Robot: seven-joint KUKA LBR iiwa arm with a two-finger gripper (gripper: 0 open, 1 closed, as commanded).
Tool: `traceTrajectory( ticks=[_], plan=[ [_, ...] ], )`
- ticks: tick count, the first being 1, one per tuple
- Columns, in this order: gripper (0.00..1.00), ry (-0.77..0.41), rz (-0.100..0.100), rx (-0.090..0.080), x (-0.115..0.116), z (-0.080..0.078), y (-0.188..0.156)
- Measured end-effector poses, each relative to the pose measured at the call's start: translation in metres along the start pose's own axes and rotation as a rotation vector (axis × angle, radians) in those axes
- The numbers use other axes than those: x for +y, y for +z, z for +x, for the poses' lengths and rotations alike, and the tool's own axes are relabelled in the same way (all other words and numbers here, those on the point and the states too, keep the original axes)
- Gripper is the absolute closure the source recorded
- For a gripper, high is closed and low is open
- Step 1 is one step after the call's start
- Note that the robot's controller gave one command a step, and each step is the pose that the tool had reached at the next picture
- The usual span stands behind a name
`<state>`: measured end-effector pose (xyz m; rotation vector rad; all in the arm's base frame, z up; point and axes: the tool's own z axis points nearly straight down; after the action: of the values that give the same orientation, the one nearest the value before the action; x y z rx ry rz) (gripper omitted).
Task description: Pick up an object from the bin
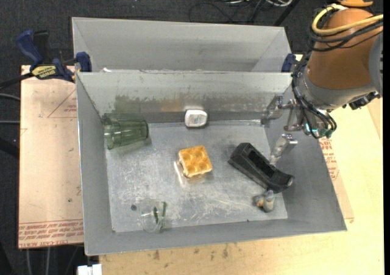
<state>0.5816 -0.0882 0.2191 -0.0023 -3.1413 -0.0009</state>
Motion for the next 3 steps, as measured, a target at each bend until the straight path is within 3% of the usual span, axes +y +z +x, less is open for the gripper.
traceTrajectory(
  ticks=[1,2,3],
  plan=[
    [0.00,-0.001,0.000,-0.002,0.000,-0.001,-0.001],
    [0.00,-0.066,0.001,-0.009,0.000,0.009,0.018],
    [0.00,-0.053,-0.001,-0.001,-0.005,0.027,0.048]
  ],
)
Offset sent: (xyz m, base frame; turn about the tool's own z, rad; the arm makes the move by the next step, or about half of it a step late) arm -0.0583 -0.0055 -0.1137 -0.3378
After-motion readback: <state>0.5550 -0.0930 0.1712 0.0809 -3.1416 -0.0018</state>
